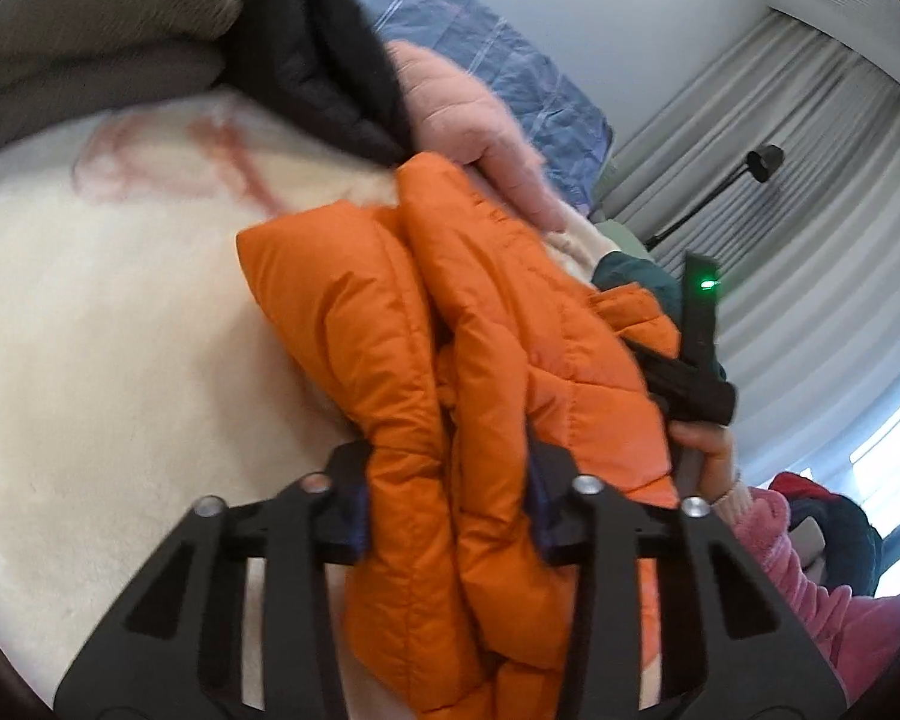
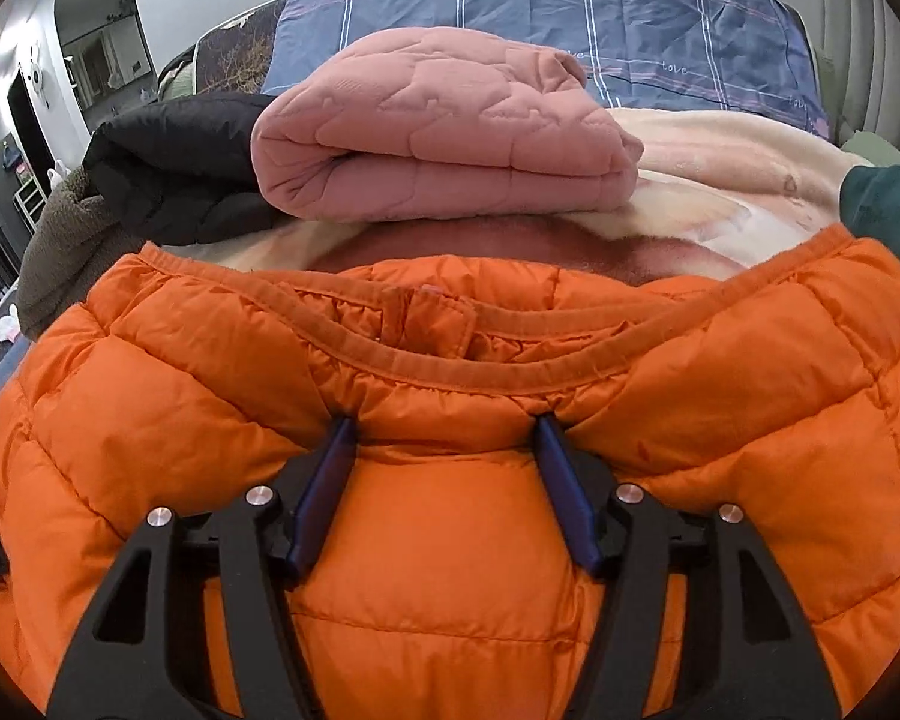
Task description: Fold large clothes
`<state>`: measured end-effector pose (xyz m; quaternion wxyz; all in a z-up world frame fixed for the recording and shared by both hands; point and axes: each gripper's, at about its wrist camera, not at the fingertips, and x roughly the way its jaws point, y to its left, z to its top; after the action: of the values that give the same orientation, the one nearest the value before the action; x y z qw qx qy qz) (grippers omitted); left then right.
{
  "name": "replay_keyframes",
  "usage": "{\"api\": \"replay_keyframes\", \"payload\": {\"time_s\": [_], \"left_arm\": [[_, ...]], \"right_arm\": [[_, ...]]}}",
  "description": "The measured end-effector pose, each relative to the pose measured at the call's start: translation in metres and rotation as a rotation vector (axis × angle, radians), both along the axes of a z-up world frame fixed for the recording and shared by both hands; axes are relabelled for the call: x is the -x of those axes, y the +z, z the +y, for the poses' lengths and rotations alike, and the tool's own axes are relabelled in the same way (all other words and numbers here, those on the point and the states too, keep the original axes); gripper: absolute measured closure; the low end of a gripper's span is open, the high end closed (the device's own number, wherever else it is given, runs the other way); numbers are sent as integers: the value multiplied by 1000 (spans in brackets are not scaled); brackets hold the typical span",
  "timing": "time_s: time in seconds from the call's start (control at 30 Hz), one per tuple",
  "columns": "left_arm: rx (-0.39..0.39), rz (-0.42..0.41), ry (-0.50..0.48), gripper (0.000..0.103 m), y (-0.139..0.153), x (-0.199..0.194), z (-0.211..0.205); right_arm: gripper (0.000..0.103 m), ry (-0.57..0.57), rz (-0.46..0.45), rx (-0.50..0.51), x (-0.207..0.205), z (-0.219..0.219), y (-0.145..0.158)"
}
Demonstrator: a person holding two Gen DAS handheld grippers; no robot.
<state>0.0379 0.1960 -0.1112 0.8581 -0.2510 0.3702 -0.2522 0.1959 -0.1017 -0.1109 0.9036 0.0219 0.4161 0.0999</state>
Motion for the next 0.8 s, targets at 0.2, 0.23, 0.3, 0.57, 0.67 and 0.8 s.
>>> {"api": "replay_keyframes", "payload": {"time_s": [0.2, 0.23, 0.3, 0.57, 0.67, 0.8], "left_arm": [[-44, -129, -64, 73, 51, 6, -18], [-50, -142, -72, 73, 56, 6, -21], [-59, -180, -98, 74, 72, 6, -32], [-123, -295, -228, 74, 121, 2, -92], [-150, -303, -266, 74, 130, -1, -117], [-150, -280, -303, 74, 133, -7, -140]], "right_arm": [[39, 9, -1, -63, 0, -10, -1], [39, 12, -2, -74, 0, -11, -1], [39, 15, -3, -86, 0, -13, -1], [38, 32, -6, -161, 1, -25, -1], [38, 33, -8, -162, 1, -25, 0], [39, 32, -7, -174, 0, -26, 1]]}}
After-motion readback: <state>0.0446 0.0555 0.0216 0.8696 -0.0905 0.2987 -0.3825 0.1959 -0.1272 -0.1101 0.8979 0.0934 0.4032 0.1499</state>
